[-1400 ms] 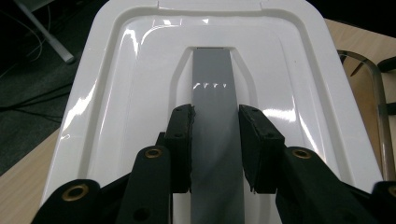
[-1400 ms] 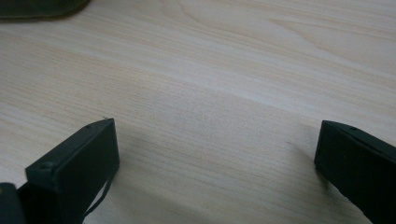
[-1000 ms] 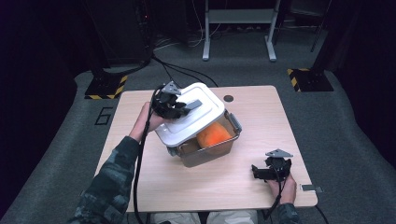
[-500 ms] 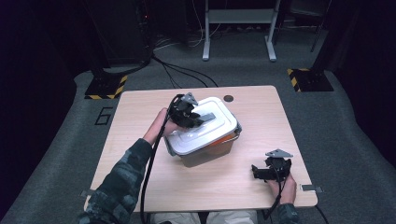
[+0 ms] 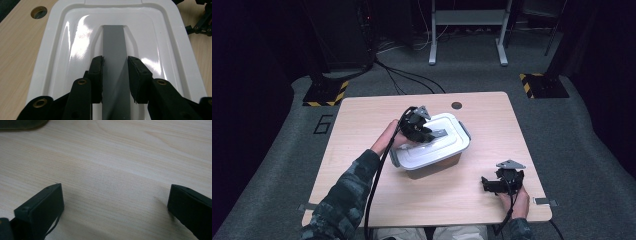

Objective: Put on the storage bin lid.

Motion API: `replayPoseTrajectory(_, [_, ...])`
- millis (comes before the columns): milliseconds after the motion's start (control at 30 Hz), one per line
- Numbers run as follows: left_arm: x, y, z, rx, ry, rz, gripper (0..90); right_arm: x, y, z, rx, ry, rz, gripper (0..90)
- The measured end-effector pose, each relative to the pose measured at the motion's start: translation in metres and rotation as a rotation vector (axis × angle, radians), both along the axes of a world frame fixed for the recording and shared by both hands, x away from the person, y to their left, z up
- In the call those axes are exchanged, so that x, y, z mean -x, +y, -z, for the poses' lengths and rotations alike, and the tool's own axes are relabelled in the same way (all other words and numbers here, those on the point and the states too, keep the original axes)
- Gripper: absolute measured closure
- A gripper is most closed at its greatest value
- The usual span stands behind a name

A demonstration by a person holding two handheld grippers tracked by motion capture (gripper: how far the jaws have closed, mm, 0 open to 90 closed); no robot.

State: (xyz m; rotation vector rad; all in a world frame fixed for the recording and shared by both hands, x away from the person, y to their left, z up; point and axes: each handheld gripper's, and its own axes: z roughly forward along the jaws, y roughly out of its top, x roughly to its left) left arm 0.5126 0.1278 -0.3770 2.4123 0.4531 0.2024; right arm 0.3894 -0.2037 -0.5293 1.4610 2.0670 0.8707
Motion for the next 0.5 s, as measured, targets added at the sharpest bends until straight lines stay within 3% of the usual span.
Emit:
replayPoseTrajectory(67, [0.000, 0.000, 0.000, 0.005, -0.002, -0.010, 65.3, 0.000, 0.000, 0.000, 0.000, 0.000, 0.000, 0.0])
replayPoseTrajectory(200, [0.002, 0.007, -0.006, 0.034, -0.018, -0.059, 39.4, 0.000, 0.000, 0.000, 0.001, -0.001, 0.001, 0.0])
replayPoseTrajectory(300, [0.005, 0.017, -0.014, 0.065, -0.046, -0.095, 26.8, 0.000, 0.000, 0.000, -0.001, -0.001, -0.001, 0.0])
replayPoseTrajectory(500, [0.013, 0.050, -0.031, 0.136, -0.100, -0.193, 15.9, 0.000, 0.000, 0.000, -0.001, -0.001, 0.000, 0.0])
